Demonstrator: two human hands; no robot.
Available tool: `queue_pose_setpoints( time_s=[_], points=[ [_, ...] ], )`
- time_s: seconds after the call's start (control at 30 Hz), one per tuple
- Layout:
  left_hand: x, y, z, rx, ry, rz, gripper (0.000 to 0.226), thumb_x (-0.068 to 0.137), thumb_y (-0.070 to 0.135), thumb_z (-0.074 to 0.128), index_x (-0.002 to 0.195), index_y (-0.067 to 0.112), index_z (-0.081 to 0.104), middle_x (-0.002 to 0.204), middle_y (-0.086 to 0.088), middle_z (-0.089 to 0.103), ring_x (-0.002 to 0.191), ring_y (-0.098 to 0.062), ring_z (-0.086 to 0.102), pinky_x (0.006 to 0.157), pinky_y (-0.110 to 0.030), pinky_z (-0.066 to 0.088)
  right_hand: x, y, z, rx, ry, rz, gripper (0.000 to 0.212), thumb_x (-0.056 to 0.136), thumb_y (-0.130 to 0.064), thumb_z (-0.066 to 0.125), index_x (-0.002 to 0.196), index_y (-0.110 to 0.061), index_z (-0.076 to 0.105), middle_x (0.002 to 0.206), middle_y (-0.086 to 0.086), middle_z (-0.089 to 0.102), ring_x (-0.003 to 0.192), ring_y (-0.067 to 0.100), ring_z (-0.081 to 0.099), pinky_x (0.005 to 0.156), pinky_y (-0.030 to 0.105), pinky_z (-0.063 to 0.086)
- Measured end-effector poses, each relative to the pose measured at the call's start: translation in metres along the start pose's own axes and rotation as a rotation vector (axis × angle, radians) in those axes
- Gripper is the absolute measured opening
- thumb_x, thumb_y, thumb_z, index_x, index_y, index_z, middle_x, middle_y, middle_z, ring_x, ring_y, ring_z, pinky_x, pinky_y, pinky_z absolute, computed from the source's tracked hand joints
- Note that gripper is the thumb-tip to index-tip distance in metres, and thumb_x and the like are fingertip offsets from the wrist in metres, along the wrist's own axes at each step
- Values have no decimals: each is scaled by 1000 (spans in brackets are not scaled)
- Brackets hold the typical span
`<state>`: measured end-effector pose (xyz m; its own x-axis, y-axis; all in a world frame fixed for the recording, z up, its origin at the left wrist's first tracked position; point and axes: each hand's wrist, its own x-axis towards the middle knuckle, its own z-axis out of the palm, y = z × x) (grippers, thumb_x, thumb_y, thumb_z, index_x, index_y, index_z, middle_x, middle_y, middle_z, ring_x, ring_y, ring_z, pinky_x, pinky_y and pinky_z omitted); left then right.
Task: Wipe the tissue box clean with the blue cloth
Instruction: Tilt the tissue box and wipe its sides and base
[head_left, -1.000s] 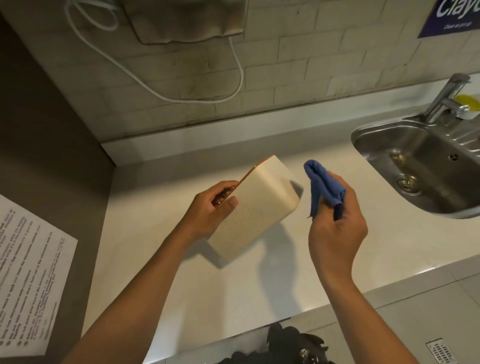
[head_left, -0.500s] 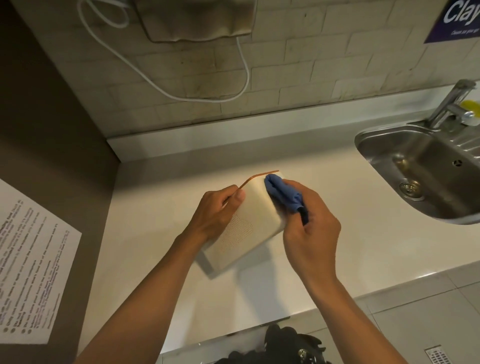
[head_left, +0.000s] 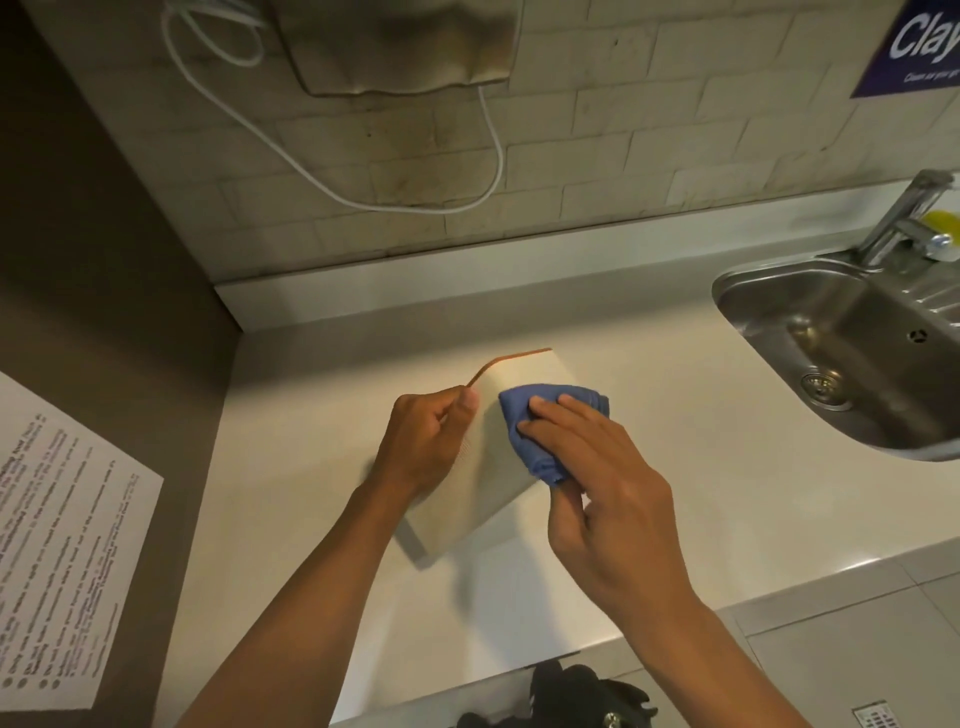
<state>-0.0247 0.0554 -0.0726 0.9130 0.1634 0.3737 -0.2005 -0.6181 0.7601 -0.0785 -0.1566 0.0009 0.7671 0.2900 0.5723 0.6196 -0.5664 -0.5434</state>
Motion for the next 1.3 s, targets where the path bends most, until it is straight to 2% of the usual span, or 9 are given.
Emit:
queue_pose_setpoints(
  time_s=[0.2,0.37,0.57,0.73,0.83,1.07,1.17,1.23,1.3],
  points=[
    [1,6,6,-44,-25,13,38,97,48,36,65,52,56,58,27,56,52,-4,42,49,-12,28,40,-11,13,0,-64,16,47,77,10,64,119,-10,68,130,2,61,127,20,52,106,37,42],
    [0,-3,5,-14,76,-26,64,93,80,22,54,38,48,51,13,53,55,-9,47,52,-18,32,12,-6,8,-63,-87,8,47,74,7,73,117,-11,68,126,1,63,126,20,52,111,16,26],
    [-1,-1,7,-35,40,68,50,101,64,29,63,46,55,65,31,61,55,0,50,53,-7,31,39,-13,13,34,-42,56,45,74,11,65,112,-11,71,125,0,64,121,19,57,102,36,47],
    [-1,-14,4,-51,75,-15,41,95,42,40,54,40,41,49,11,49,49,-12,37,51,-29,33,32,-21,17,-19,-131,27,46,73,10,68,115,-10,69,125,2,64,126,23,53,108,26,35],
    [-1,-11,5,-12,104,30,53,102,65,29,57,39,43,53,11,50,52,-14,44,54,-26,37,11,-16,4,-45,-98,6,41,76,4,65,113,-11,70,123,1,65,124,20,54,110,17,29],
    [-6,-19,3,-102,47,3,41,96,42,38,60,44,58,54,19,58,52,-6,45,53,-18,34,50,-30,13,106,-107,52,46,69,14,58,108,-6,73,119,4,67,116,23,60,98,39,49],
    [-9,-26,3,-182,72,-162,39,95,31,48,57,38,53,58,13,58,58,-13,45,61,-39,45,41,-33,16,73,-165,19,43,71,13,63,108,-8,72,119,5,68,118,23,59,105,35,43],
    [-11,-28,3,-180,98,-107,38,98,47,50,66,28,57,68,2,62,59,-13,54,65,-37,54,21,-29,10,34,-139,-22,43,72,7,65,111,-11,72,120,2,67,118,20,59,108,30,38],
    [-14,-26,3,-165,110,-18,56,94,76,37,70,28,56,70,3,61,54,-4,55,61,-12,46,9,-25,5,19,-93,-33,45,72,2,62,113,-13,71,121,-2,66,119,16,58,108,27,37]
  ],
)
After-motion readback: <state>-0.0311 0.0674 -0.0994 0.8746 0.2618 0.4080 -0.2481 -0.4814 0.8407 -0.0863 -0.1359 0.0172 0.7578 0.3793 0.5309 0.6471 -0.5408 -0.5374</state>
